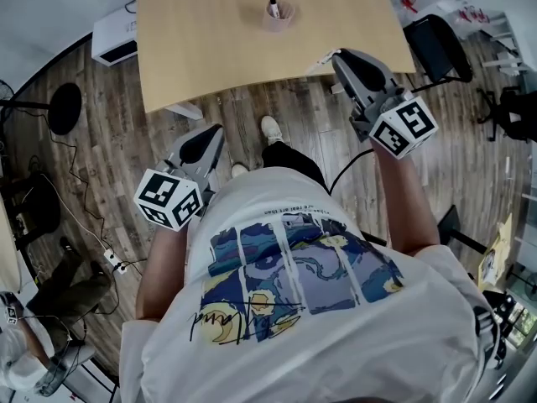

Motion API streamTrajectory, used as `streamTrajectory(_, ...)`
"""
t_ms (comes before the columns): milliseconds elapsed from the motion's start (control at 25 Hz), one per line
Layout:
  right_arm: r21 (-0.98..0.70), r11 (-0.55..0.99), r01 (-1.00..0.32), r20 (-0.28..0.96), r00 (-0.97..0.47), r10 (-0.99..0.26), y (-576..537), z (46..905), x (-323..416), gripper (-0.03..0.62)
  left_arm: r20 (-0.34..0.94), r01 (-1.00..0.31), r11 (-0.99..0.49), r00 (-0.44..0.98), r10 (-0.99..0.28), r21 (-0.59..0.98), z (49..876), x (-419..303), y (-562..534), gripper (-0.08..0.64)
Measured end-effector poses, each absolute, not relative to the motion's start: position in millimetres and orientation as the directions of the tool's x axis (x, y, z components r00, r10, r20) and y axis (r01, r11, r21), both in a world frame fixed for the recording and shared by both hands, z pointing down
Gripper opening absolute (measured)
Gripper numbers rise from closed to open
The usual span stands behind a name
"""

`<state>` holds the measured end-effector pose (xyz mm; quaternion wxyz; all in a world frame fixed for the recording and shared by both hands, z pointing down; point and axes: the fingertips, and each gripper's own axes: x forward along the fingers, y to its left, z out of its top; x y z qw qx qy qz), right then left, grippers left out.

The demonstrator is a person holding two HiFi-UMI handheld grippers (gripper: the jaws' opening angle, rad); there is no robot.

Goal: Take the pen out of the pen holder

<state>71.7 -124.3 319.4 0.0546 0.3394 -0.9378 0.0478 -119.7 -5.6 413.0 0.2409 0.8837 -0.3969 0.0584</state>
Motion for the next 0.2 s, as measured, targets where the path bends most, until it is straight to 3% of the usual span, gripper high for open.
streamTrajectory(200,-0.06,0.763,-0.644,0.14,-0.762,-0.632,-140,321,82,0.031,0.302,-0.731,-0.569,0.678,-0.67,0.378,412,-112,-21,0.009)
